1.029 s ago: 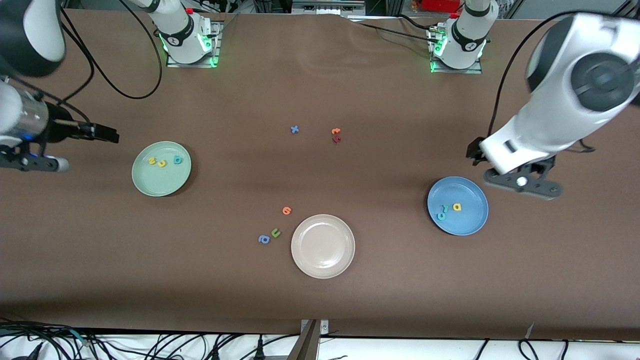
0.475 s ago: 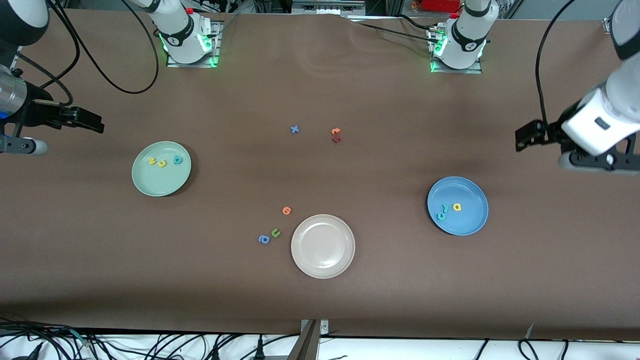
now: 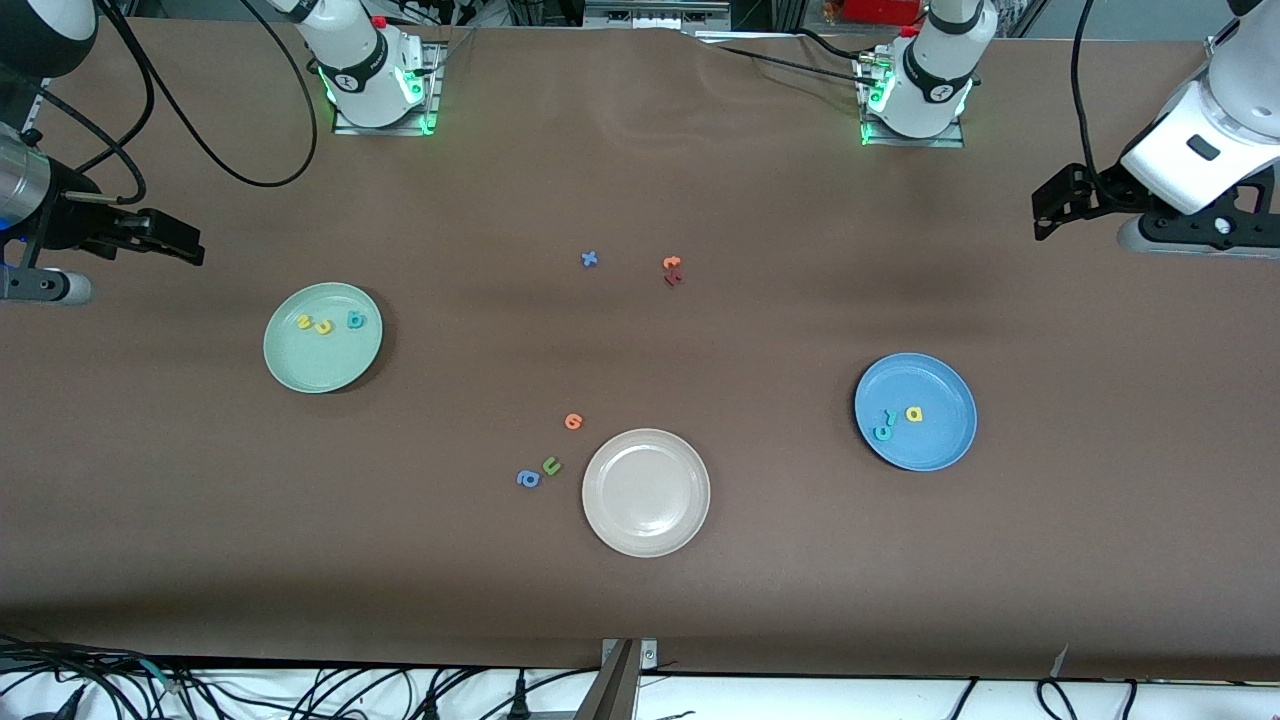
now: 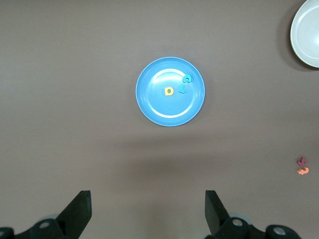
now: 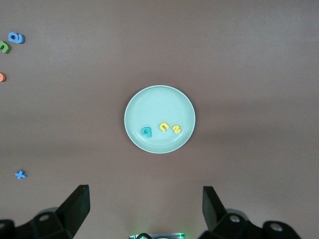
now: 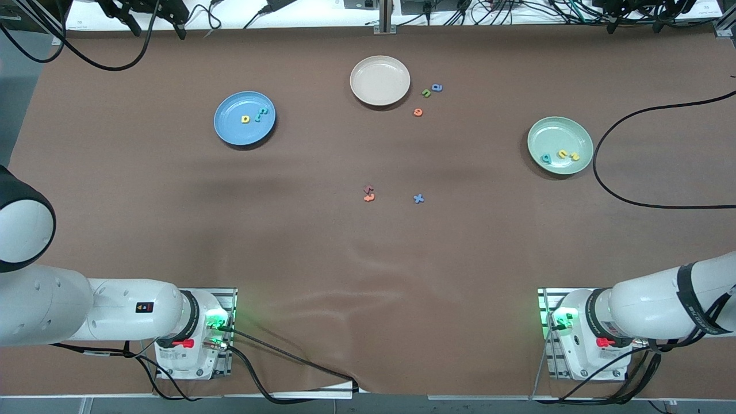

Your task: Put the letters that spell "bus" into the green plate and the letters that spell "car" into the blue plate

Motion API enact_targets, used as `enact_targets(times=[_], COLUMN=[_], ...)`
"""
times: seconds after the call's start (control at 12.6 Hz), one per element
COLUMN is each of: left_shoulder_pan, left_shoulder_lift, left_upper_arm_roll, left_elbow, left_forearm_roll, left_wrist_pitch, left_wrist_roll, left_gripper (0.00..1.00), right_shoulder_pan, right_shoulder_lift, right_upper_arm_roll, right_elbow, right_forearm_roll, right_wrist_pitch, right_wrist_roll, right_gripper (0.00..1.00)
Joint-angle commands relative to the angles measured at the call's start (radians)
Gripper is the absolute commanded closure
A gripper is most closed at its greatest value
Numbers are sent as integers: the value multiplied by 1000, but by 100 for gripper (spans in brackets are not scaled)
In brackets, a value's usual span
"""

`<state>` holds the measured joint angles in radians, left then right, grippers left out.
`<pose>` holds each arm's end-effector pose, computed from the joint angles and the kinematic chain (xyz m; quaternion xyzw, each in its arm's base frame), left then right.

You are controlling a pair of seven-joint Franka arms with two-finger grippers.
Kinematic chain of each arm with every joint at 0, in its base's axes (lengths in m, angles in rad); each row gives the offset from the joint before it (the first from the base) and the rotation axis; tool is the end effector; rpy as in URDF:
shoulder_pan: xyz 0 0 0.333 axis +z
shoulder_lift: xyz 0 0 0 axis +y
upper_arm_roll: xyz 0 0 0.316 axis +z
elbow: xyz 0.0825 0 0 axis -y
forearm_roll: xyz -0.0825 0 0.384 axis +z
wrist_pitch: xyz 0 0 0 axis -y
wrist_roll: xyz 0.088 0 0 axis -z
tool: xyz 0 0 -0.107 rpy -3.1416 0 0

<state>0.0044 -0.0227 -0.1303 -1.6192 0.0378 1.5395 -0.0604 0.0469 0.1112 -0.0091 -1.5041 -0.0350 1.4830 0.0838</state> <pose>0.5392 -0.0649 0.6115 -0.9989 0.0326 0.0266 0.0229 0.5772 0.0181 0.5856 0.9974 -0.0233 -0.0649 0.0220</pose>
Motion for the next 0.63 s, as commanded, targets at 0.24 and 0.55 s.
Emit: enact_targets(times=[0.24, 0.55], left_shoulder_pan=[-6, -8], left_shoulder_lift=[1, 3], left_upper_arm_roll=[15, 12], left_elbow=[19, 19], left_forearm_roll=[-56, -52], left_wrist_pitch=[-10, -13], left_wrist_roll=[-1, -1], left_gripper=[0, 0], right_shoulder_pan=[-16, -16], right_shoulder_lift=[-10, -8], right_upper_arm_roll=[23, 23], right_elbow=[-8, -7], right_forearm_roll=[-8, 4], right_wrist_pitch=[2, 6], right_wrist_roll=[4, 8], right_gripper=[1, 1])
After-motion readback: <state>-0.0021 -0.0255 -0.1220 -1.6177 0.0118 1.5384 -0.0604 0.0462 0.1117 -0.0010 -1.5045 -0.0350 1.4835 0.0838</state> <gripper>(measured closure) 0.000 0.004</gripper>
